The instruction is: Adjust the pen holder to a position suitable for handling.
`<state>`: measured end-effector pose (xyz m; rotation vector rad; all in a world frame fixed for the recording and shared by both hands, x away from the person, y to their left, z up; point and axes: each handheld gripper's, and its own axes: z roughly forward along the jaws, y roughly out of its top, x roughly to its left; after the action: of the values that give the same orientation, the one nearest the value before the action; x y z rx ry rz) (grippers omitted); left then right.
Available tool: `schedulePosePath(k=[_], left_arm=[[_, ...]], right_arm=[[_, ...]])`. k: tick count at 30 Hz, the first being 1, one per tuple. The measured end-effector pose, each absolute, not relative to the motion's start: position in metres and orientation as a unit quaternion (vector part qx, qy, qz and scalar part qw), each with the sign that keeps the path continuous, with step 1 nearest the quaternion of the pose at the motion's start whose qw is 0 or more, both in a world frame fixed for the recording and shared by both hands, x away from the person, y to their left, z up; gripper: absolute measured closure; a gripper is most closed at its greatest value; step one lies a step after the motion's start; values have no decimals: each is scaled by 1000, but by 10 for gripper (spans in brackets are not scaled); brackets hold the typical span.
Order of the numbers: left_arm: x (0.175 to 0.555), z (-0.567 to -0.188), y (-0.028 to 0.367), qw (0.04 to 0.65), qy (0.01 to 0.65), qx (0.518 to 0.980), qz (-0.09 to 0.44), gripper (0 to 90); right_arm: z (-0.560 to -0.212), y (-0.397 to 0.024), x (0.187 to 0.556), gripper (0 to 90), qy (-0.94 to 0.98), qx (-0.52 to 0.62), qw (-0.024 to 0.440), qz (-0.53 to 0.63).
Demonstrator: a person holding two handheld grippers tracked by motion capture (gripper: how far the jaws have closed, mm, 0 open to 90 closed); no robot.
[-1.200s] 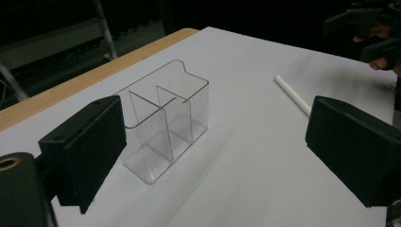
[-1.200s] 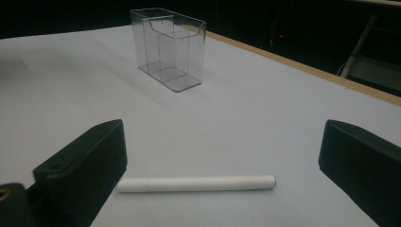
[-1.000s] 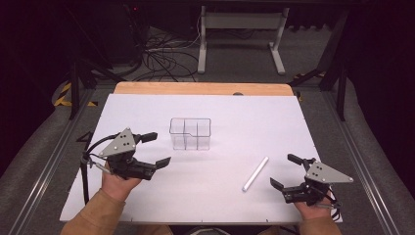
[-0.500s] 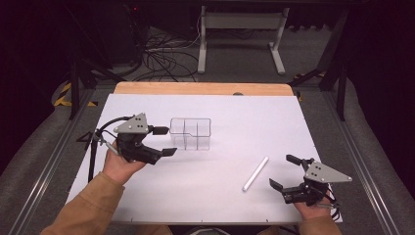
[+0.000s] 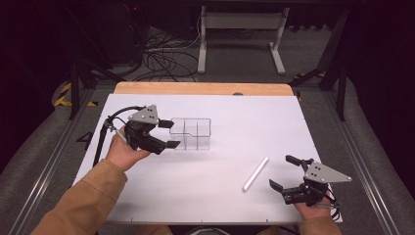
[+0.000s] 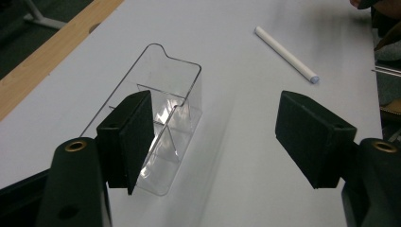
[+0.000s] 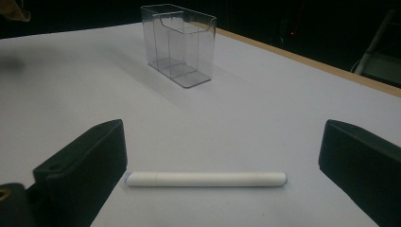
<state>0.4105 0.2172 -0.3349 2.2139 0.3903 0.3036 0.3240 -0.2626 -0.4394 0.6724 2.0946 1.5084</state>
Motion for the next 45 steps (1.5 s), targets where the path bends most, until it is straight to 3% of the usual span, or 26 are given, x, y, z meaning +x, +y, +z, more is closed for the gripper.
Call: schedulePosePath(k=[7, 12, 27, 45], left_arm=[[422, -339, 212, 423, 163, 885, 106, 315], [428, -335, 205, 378, 133, 907, 131, 346], [456, -341, 190, 296, 114, 942, 114, 409], [468, -352, 175, 213, 107, 963, 129, 493]], right_arm=[[-440, -262, 325, 24, 765, 245, 232, 548], [-440, -262, 324, 24, 766, 244, 231, 548], [-442, -263, 325, 24, 767, 243, 223, 550], [-443, -263, 325, 24, 769, 240, 218, 551]])
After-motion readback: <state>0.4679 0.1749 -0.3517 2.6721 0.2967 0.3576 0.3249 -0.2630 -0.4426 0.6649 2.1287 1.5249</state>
